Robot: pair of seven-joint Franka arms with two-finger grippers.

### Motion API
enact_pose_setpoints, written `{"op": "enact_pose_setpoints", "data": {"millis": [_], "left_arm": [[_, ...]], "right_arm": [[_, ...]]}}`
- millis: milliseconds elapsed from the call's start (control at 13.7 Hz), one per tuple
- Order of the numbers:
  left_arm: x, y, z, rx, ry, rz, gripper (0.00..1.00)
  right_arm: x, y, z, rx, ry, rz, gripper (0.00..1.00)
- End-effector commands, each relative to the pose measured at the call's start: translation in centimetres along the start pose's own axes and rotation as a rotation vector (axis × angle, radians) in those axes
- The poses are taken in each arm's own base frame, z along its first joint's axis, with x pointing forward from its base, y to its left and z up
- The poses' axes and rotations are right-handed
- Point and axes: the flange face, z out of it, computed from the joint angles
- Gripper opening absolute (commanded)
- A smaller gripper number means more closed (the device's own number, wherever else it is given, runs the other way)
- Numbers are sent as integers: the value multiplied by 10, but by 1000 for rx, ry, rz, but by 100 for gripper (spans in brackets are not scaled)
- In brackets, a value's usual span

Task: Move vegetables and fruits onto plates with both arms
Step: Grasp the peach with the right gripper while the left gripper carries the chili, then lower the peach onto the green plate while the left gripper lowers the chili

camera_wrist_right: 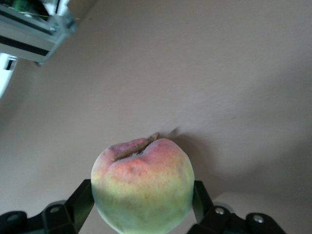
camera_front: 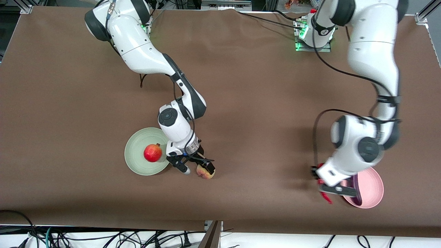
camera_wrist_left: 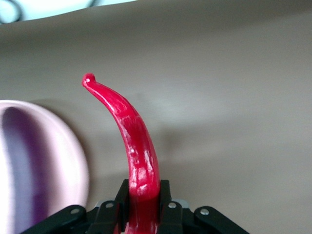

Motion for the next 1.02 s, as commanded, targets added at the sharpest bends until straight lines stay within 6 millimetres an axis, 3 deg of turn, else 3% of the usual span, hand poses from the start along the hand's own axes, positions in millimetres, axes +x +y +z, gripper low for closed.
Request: {"op": "enact_pose_setpoints", "data": {"millis": [0,73,220,366,512,585,732,951], "left_arm": [[-15,-57,6,-51,-5,45,0],[-19,-72,8,-62,-2,14,0],[-23,-87,8,-70,0,-14,0],[-29,-101,17,-72,-9,-34,0],[-34,-119,20,-69,-7,-56,0],[-36,-128,20,-68,-5,-46,0],[-42,-141,29,-103,1,-46,0],[-46,-151,34,-124,10,-34,0]], "right_arm": [[22,-7,-43,-86,-63,-85,0],[40,-6,-67,-131,-90,-114,0],[80,15,-103,-228,-172,-185,0],[107,45,-124,-335,-282,-268,0],[149,89,-149,-386,-385,-350,0],[161,108,-159,-400,-432,-392,0],[183,142,-171,-419,-460,-427,0],[204,173,-162,-414,-472,-396,0]]}}
